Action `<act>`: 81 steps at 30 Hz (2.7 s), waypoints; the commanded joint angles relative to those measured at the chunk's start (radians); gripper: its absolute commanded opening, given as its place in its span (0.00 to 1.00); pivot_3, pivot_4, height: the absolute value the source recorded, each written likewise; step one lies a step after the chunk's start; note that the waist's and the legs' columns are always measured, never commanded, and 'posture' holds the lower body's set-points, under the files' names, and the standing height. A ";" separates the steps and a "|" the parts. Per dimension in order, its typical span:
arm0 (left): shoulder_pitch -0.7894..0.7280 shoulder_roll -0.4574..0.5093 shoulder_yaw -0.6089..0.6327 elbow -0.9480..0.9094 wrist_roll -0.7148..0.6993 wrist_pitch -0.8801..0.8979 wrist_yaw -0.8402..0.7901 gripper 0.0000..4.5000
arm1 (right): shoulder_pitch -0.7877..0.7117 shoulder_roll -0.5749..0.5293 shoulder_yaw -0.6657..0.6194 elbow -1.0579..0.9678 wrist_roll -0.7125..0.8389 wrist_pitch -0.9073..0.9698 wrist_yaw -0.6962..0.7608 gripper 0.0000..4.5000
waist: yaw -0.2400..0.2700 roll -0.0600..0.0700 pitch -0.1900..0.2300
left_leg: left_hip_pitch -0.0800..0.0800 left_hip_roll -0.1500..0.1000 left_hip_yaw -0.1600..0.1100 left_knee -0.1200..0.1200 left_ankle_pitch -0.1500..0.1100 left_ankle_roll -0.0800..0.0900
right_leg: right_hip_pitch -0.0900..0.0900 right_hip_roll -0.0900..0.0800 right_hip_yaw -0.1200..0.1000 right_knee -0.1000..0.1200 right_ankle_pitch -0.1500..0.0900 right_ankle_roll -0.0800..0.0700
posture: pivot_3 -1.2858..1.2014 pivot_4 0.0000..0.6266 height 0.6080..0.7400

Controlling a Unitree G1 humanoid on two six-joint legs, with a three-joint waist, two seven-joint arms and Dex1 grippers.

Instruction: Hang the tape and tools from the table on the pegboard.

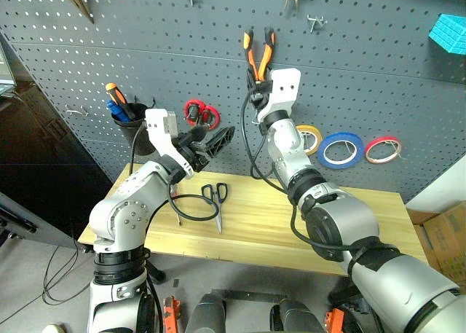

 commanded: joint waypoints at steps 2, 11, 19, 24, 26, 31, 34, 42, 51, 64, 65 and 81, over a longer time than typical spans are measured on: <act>-0.035 0.022 0.037 -0.082 -0.049 0.038 0.049 1.00 | -0.047 0.014 -0.025 -0.033 0.022 -0.015 0.000 0.38 | 0.001 0.000 0.015 | 0.000 0.000 -0.001 0.000 0.000 0.000 | 0.000 0.000 0.000 0.001 0.000 0.000 | 0.68 0.27 1.00; 0.086 0.146 0.206 -0.313 -0.354 0.241 0.284 1.00 | 0.010 -0.038 -0.033 -0.015 0.002 -0.040 -0.007 0.38 | 0.028 -0.001 0.071 | 0.001 0.001 -0.004 0.000 0.000 0.000 | 0.000 0.000 -0.002 0.005 -0.004 -0.005 | 0.70 0.38 1.00; 0.142 0.242 0.209 -0.323 -0.545 0.228 0.418 1.00 | 0.034 -0.098 -0.028 -0.014 -0.018 -0.038 0.003 0.38 | 0.053 0.010 0.123 | -0.003 0.001 -0.009 0.001 -0.003 -0.005 | -0.004 -0.001 0.000 -0.004 -0.004 -0.006 | 0.69 0.45 1.00; 0.134 0.263 0.178 -0.299 -0.570 0.200 0.431 1.00 | 0.051 -0.124 -0.022 -0.045 -0.026 -0.055 0.020 0.38 | 0.053 0.012 0.137 | -0.015 -0.001 -0.006 0.001 0.002 0.003 | -0.005 -0.003 -0.001 -0.012 -0.004 -0.006 | 0.67 0.44 1.00; 0.130 0.262 0.163 -0.292 -0.568 0.187 0.429 1.00 | 0.054 -0.144 -0.022 -0.055 -0.028 -0.060 0.031 0.38 | 0.053 0.012 0.138 | -0.016 0.000 -0.001 0.001 0.004 0.006 | -0.005 -0.004 0.001 -0.012 -0.004 -0.006 | 0.66 0.43 1.00; 0.112 0.256 0.119 -0.256 -0.534 0.151 0.394 1.00 | 0.032 -0.178 -0.028 -0.075 -0.018 -0.060 0.047 0.38 | 0.053 0.011 0.139 | -0.024 0.000 0.002 0.001 0.010 0.014 | -0.013 -0.004 0.002 -0.010 -0.004 -0.006 | 0.65 0.41 1.00; 0.091 0.251 0.097 -0.231 -0.506 0.129 0.375 1.00 | 0.011 -0.179 -0.033 -0.088 -0.009 -0.060 0.050 0.38 | 0.053 0.011 0.139 | -0.025 0.000 0.002 0.000 0.011 0.016 | -0.014 -0.004 0.000 -0.009 -0.003 -0.006 | 0.65 0.40 1.00; 0.079 0.235 0.062 -0.196 -0.448 0.089 0.323 1.00 | -0.034 -0.172 -0.046 -0.170 0.026 -0.030 0.057 0.38 | 0.049 0.012 0.140 | -0.026 0.001 0.002 0.000 0.010 0.015 | -0.015 -0.005 0.000 -0.011 -0.003 -0.006 | 0.64 0.36 1.00; 0.055 0.201 0.037 -0.162 -0.384 0.057 0.278 1.00 | -0.012 -0.160 -0.029 -0.271 0.047 0.020 0.059 0.38 | 0.047 0.012 0.140 | -0.028 0.001 0.003 0.000 0.010 0.014 | -0.016 -0.009 -0.001 -0.011 -0.003 -0.006 | 0.63 0.35 1.00; 0.077 0.204 0.050 -0.173 -0.379 0.066 0.269 1.00 | 0.118 -0.164 0.000 -0.322 0.001 0.069 0.032 0.38 | 0.048 0.011 0.139 | -0.029 0.001 0.005 0.000 0.011 0.014 | -0.014 -0.021 -0.017 -0.011 -0.003 -0.006 | 0.64 0.37 1.00; 0.080 0.205 0.052 -0.176 -0.381 0.066 0.270 1.00 | 0.128 -0.164 0.002 -0.330 0.000 0.076 0.030 0.38 | 0.048 0.011 0.139 | -0.029 0.001 0.005 0.000 0.011 0.014 | -0.014 -0.022 -0.017 -0.011 -0.003 -0.006 | 0.64 0.37 1.00; 0.074 0.207 0.049 -0.166 -0.375 0.067 0.270 1.00 | 0.275 -0.156 0.045 -0.479 -0.017 0.176 0.022 0.38 | 0.045 0.011 0.139 | -0.033 0.001 0.003 -0.001 0.011 0.015 | -0.016 -0.023 -0.022 -0.010 -0.003 -0.006 | 0.63 0.38 1.00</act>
